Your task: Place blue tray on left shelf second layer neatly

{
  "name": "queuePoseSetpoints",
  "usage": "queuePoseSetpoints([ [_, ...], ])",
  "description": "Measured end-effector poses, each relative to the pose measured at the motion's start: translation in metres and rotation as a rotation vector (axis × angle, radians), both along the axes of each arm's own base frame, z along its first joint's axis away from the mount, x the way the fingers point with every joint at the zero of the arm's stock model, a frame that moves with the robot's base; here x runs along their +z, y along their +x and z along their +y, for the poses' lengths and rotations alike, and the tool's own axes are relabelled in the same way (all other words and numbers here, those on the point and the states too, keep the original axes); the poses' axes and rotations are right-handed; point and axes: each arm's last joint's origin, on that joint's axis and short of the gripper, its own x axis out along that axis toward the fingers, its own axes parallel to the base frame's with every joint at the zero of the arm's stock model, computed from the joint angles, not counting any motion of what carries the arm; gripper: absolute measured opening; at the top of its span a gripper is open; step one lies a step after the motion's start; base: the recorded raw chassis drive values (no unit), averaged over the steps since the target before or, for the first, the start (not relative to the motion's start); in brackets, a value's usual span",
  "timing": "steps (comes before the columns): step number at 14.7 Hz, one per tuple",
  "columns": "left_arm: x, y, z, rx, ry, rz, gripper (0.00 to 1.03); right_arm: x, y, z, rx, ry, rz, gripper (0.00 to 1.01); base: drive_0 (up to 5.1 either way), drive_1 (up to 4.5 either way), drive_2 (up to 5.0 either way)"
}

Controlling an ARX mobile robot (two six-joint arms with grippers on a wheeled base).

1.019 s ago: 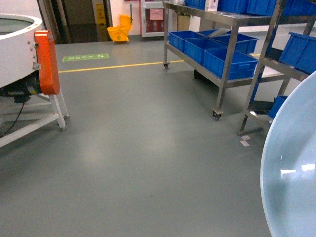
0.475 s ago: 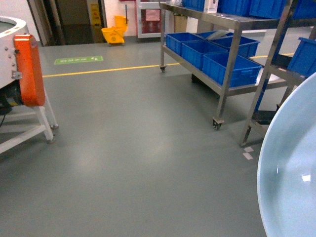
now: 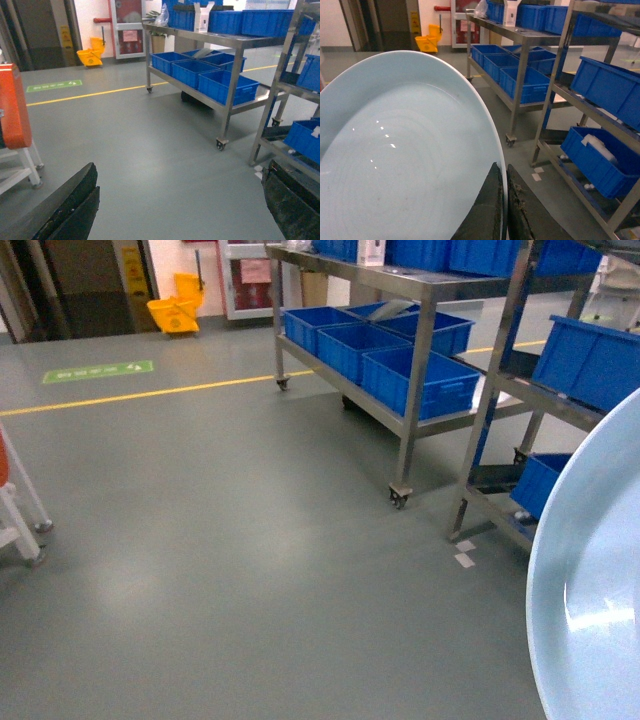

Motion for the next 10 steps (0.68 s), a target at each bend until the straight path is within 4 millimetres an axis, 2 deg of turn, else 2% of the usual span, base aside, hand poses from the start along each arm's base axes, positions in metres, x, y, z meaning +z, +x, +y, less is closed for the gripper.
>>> queuePoseSetpoints([
  [4,-0.0001,0.0,0.0,0.0,0.0,0.001,0.98,-0.0002,0.0,0.0,0.0,0.0,0.002,0.02,-1.7,2.19,-5.5],
  [10,-0.0001,0.0,0.0,0.0,0.0,0.001,0.98,-0.0001,0.0,0.0,0.0,0.0,0.001,0.02,-1.8,-1.76,-1.8],
])
